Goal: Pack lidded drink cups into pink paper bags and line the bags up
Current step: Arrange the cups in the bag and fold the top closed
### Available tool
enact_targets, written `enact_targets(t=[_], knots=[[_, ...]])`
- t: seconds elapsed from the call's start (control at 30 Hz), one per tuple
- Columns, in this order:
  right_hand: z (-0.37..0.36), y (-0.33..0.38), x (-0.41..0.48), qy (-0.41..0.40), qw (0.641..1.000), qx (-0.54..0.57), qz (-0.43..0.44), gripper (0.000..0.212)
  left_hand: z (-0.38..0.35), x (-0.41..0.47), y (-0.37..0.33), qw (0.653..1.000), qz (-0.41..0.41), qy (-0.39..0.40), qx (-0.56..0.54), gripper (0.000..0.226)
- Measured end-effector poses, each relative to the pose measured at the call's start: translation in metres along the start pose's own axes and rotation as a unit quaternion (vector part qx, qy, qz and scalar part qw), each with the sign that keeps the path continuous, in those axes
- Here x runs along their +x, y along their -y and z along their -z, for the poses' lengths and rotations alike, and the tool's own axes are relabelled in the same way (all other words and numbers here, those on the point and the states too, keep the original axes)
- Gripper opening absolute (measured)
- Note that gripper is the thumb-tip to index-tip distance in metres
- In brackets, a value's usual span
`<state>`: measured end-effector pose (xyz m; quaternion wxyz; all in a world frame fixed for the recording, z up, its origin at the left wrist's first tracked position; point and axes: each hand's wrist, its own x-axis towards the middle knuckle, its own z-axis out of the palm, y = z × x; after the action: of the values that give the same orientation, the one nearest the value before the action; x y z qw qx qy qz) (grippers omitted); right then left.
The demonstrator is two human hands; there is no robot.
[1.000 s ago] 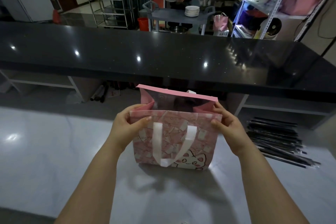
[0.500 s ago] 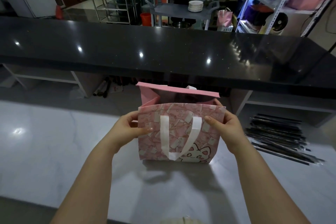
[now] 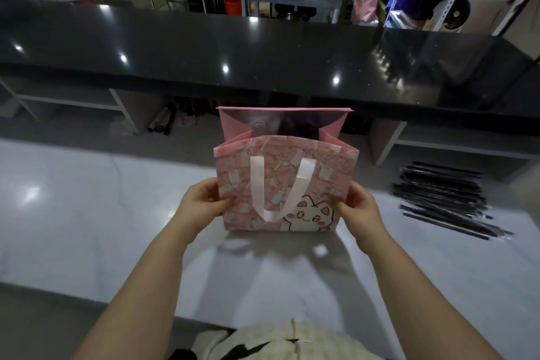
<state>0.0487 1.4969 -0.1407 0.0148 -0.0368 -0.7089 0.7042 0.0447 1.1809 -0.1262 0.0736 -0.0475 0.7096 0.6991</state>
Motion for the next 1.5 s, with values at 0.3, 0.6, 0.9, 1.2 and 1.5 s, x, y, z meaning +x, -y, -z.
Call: enact_targets(t=[0.3,0.6,0.9,1.2,1.5], knots=[[0.007,-0.032,-0.018,-0.065,0.996,-0.035,-0.039,0.025,0.007,-0.014,0.039,0.993,0.046,-0.056,0.09,0.022],[0.019,0.006,-0.014,-0.025,0.998,-0.06,-0.01,0.031,0.014,-0.018,0.001,0.987,0.011,-0.004,0.159,0.035],[0.011,0.098,0.017,0.04,0.996,-0.01,0.083,0.035,0.001,0.008,-0.081,0.987,-0.141,0.001,0.073,0.053],[0.028,0.098,0.034,0.105,0.993,0.036,0.03,0.029,-0.001,0.031,-0.086,0.985,-0.124,0.027,0.12,0.062],[-0.001,0.096,0.063,0.033,0.997,0.01,0.074,0.008,-0.006,0.054,-0.089,0.987,-0.143,0.053,0.047,0.04]])
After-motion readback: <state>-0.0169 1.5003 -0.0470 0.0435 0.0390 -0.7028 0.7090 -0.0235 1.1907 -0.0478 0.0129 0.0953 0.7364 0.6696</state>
